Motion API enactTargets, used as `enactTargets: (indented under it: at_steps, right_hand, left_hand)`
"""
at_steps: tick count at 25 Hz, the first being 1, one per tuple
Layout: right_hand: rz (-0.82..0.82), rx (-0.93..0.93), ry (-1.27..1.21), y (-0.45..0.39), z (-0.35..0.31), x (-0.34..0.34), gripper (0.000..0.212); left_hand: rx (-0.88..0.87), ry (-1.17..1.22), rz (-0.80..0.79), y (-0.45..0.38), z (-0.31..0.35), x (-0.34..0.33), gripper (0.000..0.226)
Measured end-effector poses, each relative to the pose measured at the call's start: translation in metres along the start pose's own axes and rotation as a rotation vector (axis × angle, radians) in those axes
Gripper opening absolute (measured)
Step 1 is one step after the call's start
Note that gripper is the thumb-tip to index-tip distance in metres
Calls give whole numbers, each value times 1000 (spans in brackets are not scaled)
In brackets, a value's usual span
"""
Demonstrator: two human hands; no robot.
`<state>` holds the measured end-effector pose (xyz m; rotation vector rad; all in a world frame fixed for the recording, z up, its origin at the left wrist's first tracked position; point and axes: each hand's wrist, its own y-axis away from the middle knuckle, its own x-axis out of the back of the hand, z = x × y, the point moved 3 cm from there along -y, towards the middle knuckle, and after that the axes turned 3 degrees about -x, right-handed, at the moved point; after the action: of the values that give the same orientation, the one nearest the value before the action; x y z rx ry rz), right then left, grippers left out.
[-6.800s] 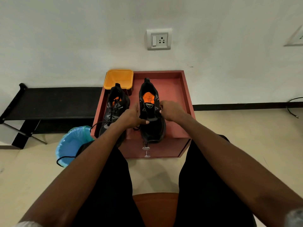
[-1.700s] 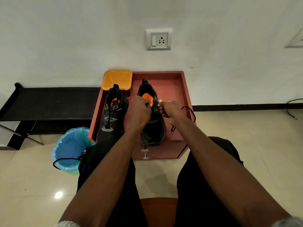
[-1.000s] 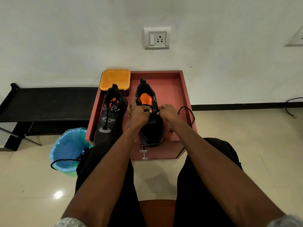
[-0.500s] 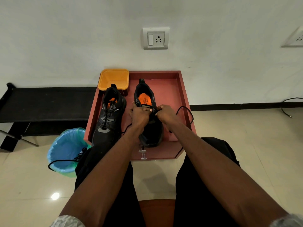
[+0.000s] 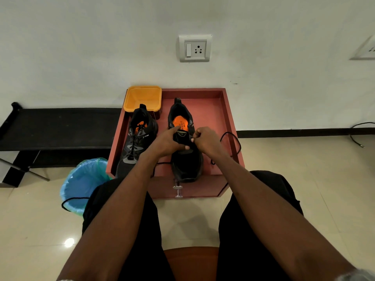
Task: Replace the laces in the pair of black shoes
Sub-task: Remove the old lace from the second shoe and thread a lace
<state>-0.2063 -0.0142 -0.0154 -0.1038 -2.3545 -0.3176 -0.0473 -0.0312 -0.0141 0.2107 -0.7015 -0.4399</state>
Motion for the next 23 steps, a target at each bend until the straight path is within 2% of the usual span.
enactTargets:
  at_steps: [2,5,6,10,12,13,14,16,18,20,22,23]
  right_hand:
    - [-17,28,49,0,0,-2,22]
    - [33,-23,21,-1,-1,15,18]
    - [120,-68,-19,-1,-1,26,19]
    - [683,-390,-309,5,20,88,24]
    - [765,-480,-186,8,27,97,31]
    - [740,-448,-57,9,24,94,37]
    - [668,-340,40,9,17,85,40]
    - [333,-29,80,8,-2,50,39]
    - [11,133,206,12,-12,17,35]
    - [-38,163,399,11,-12,8,21]
    - [49,97,312,8,-10,20,17]
    - [143,47,203,7,-8,31,19]
  left_hand:
    - [-12,-112,-9,1,-4,1,109]
    - [-43,-135,19,4,-5,-1,113]
    - [-49,-124,21,4,-5,-1,113]
    - [-57,-114,23,4,-8,-1,111]
    - [-60,-108,31,4,-8,-2,112]
    - [-58,-101,35,4,-8,-2,112]
    - [-54,-94,37,4,-9,-2,113]
    - [-53,-93,40,3,-9,-2,114]
    - [-55,-87,44,4,-9,-3,115]
    - [-52,-71,54,4,-11,-3,116]
    - [-53,-66,54,4,-11,-2,116]
    - [-51,-66,51,5,-11,-2,115]
